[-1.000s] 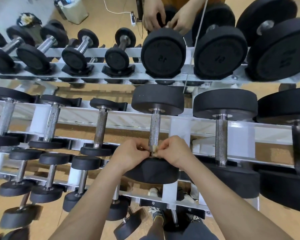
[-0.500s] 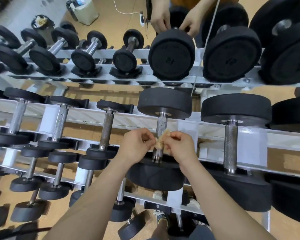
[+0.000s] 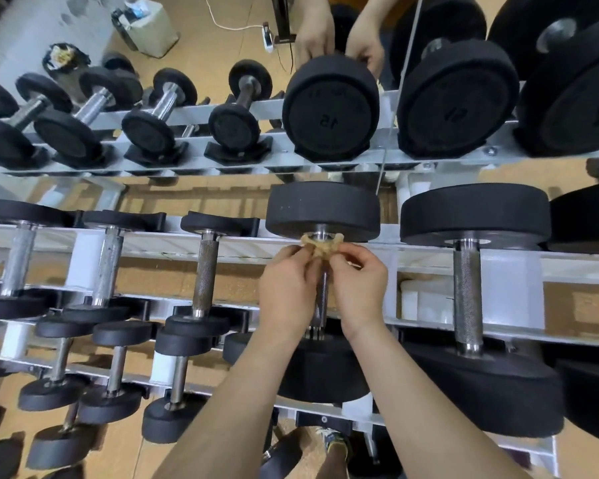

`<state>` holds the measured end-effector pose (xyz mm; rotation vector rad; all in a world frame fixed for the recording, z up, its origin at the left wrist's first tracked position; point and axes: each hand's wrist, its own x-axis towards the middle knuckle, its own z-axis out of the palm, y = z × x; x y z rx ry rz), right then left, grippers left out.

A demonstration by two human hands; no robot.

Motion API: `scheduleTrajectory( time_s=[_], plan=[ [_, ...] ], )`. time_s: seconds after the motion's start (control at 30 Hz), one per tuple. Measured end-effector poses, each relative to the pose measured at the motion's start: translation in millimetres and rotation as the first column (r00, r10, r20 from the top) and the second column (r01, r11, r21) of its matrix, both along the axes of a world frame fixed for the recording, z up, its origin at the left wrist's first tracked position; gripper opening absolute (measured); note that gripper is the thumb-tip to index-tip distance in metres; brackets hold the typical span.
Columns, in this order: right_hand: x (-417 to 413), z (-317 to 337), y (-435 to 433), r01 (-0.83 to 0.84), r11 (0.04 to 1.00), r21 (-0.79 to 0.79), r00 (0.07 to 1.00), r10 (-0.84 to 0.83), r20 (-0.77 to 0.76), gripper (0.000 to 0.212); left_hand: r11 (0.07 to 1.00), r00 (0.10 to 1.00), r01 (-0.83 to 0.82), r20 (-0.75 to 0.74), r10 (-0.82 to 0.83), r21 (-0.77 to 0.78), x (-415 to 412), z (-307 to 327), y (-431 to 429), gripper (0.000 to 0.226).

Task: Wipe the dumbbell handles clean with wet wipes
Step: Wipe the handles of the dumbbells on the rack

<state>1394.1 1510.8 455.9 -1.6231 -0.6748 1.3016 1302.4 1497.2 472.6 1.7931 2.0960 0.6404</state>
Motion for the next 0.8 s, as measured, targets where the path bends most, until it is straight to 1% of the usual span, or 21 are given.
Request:
scheduleTrajectory(
  time_s=[0.03,0.07,0.13,0.2,0.27,0.3,0.33,0.4,0.47,0.5,0.57,0.6,0.63,0.67,0.7,0.73,0.77,0.8],
  plan=[
    [0.8,0.7,0.9,-0.044,0.999,0.000,0.999,0.044,0.000,0.009,1.000,1.000,-0.001,-0.027,0.001,0.012,0.9,1.4,5.5,0.020],
    [1.7,0.0,3.0,-0.082,0.997,0.007,0.996,0.082,0.046,0.009,1.000,0.999,-0.010,-0.040,0.011,0.015,1.0,2.6,12.6,0.019],
    [4.4,-0.5,9.4,-0.132,0.990,0.047,0.969,0.118,0.218,0.011,0.997,0.997,-0.079,-0.001,0.079,-0.014,-0.2,5.6,25.0,0.018],
    [7.0,1.0,16.1,-0.195,0.978,0.074,0.913,0.153,0.378,0.014,0.989,0.992,-0.125,0.016,0.126,-0.084,-0.8,7.4,27.2,0.022],
    [9.3,1.7,17.6,-0.314,0.948,0.044,0.833,0.253,0.492,0.018,0.985,0.996,-0.084,-0.051,0.077,-0.151,-1.8,9.5,22.7,0.026],
    [11.7,2.7,15.2,-0.393,0.920,-0.001,0.777,0.332,0.535,0.022,0.981,0.995,-0.049,-0.091,0.032,-0.186,-2.6,11.3,19.7,0.027],
    [15.0,4.3,10.5,-0.474,0.879,-0.054,0.711,0.418,0.566,0.028,0.975,0.992,-0.017,-0.127,-0.011,-0.221,-3.8,13.3,16.5,0.028],
    [22.6,8.0,-0.9,-0.612,0.778,-0.143,0.585,0.567,0.580,0.036,0.954,0.981,0.021,-0.179,-0.078,-0.299,-7.9,15.4,7.2,0.033],
    [28.8,9.5,-10.0,-0.718,0.652,-0.243,0.436,0.694,0.573,0.039,0.914,0.962,0.033,-0.234,-0.138,-0.404,-11.1,17.2,-4.6,0.034],
    [29.9,10.1,-13.0,-0.760,0.579,-0.296,0.354,0.750,0.559,0.038,0.890,0.947,0.044,-0.264,-0.181,-0.454,-11.7,18.6,-10.3,0.032],
    [31.0,13.4,-16.4,-0.816,0.423,-0.394,0.196,0.843,0.500,0.027,0.840,0.909,0.073,-0.311,-0.278,-0.537,-11.7,20.8,-18.6,0.030],
    [32.7,14.4,-16.4,-0.827,0.362,-0.431,0.136,0.872,0.471,0.020,0.814,0.894,0.079,-0.321,-0.314,-0.575,-11.5,22.0,-20.6,0.030],
    [35.3,15.2,-16.4,-0.826,0.344,-0.446,0.119,0.880,0.459,0.016,0.792,0.886,0.080,-0.322,-0.335,-0.606,-11.6,22.9,-20.9,0.029],
    [37.7,15.6,-15.8,-0.814,0.383,-0.438,0.157,0.870,0.468,0.014,0.786,0.888,0.076,-0.316,-0.333,-0.614,-12.0,22.9,-19.4,0.026],
    [40.1,15.8,-14.3,-0.786,0.479,-0.391,0.268,0.833,0.483,0.015,0.796,0.898,0.070,-0.310,-0.313,-0.601,-12.2,23.1,-16.9,0.022],
    [41.9,16.1,-13.7,-0.744,0.591,-0.312,0.417,0.775,0.474,0.017,0.817,0.912,0.064,-0.298,-0.281,-0.574,-12.0,22.4,-14.9,0.020],
    [42.2,16.4,-13.2,-0.703,0.674,-0.228,0.549,0.717,0.429,0.018,0.841,0.930,0.062,-0.276,-0.245,-0.537,-11.8,22.4,-13.7,0.021],
    [41.9,17.6,-13.7,-0.687,0.704,-0.179,0.617,0.695,0.368,0.019,0.863,0.944,0.062,-0.252,-0.215,-0.501,-10.4,21.9,-13.4,0.023]
  ],
)
